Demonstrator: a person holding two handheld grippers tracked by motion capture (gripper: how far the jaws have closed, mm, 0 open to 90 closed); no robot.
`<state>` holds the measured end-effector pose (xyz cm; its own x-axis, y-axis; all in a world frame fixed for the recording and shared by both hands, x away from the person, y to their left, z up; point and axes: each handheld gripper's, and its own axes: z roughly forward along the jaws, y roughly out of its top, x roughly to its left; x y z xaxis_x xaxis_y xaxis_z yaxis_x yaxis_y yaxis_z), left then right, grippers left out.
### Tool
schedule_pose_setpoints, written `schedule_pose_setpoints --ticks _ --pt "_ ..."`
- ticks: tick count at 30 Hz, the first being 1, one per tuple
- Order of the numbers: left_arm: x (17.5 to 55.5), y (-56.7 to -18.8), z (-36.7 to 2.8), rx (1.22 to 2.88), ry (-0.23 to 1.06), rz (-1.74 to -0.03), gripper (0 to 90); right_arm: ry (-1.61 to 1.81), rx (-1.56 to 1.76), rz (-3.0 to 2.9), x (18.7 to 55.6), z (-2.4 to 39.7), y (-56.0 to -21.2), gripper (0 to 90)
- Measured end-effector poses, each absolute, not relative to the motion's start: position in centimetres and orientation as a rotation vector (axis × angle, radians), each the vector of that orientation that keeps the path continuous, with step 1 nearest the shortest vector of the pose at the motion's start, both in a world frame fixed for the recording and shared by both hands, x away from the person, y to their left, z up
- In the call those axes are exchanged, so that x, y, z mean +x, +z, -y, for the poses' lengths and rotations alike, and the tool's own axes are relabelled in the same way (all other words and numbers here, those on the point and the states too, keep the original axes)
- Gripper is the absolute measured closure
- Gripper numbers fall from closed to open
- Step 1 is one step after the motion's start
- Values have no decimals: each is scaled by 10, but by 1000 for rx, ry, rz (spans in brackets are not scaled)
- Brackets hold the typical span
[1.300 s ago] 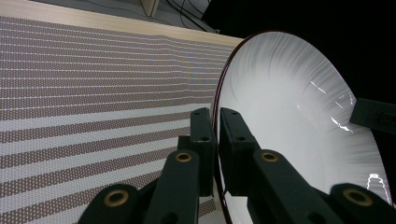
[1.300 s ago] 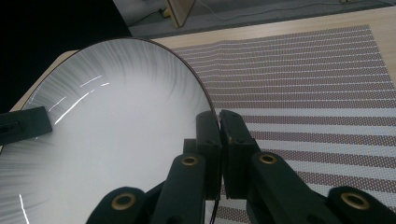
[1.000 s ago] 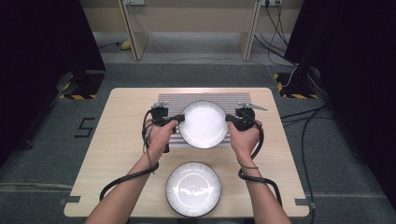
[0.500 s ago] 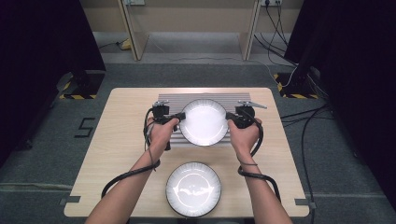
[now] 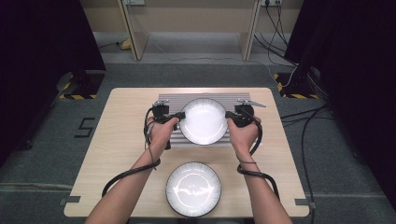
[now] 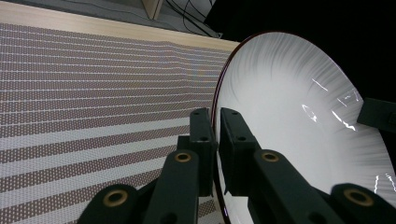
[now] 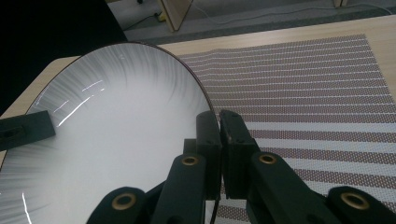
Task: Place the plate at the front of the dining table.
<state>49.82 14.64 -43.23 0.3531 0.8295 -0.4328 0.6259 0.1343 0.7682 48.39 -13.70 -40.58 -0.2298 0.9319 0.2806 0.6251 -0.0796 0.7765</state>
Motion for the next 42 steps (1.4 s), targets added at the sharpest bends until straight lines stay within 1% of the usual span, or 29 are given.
schedule_pose_setpoints --ticks 8,42 --pt "502 -433 -146 1574 246 -1351 840 1219 1682 -1848 487 137 -407 873" --pt "514 -438 -138 1523 360 -1290 842 1232 1636 -1793 502 138 -414 869"
